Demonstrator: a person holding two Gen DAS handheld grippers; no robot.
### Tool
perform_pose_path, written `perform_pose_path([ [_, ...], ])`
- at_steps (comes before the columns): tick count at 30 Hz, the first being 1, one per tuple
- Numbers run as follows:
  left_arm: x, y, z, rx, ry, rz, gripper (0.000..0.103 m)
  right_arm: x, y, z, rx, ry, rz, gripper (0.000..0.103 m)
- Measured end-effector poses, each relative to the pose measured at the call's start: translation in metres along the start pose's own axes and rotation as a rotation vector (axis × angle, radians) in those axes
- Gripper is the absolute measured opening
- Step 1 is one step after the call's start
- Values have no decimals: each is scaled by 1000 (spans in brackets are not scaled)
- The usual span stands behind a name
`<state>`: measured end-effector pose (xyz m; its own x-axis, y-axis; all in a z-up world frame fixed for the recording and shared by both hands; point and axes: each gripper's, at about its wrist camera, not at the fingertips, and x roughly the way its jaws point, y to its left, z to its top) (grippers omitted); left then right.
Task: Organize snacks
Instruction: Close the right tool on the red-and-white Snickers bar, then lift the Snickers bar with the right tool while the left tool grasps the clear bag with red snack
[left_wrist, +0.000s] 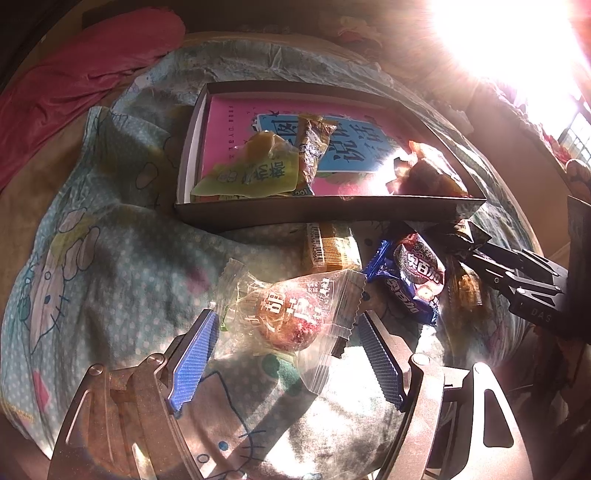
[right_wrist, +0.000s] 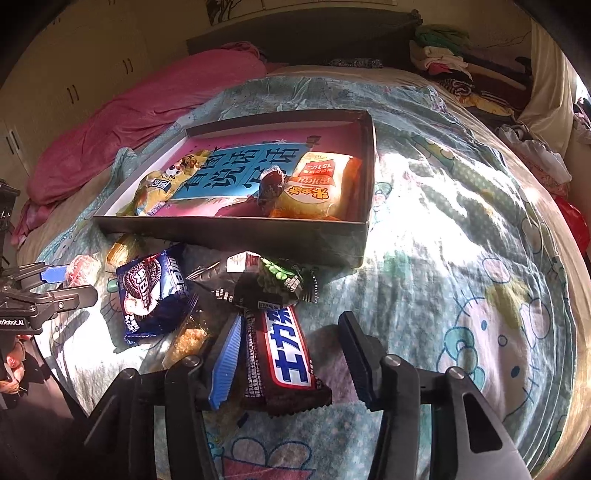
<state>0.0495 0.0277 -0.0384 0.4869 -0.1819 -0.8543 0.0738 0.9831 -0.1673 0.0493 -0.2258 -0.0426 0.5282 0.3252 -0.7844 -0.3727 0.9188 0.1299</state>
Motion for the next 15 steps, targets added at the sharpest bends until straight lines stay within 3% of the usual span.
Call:
perform_pose_path([
  [6, 2, -1, 0, 3, 2, 6, 79, 8, 6, 2, -66, 12, -26, 45],
  [10, 3, -2, 1, 8, -9, 12, 79, 8, 8, 1, -82, 10, -32, 31],
  [15, 3, -2, 3, 14, -27, 13, 79, 0, 1, -3, -35, 10, -18, 29],
])
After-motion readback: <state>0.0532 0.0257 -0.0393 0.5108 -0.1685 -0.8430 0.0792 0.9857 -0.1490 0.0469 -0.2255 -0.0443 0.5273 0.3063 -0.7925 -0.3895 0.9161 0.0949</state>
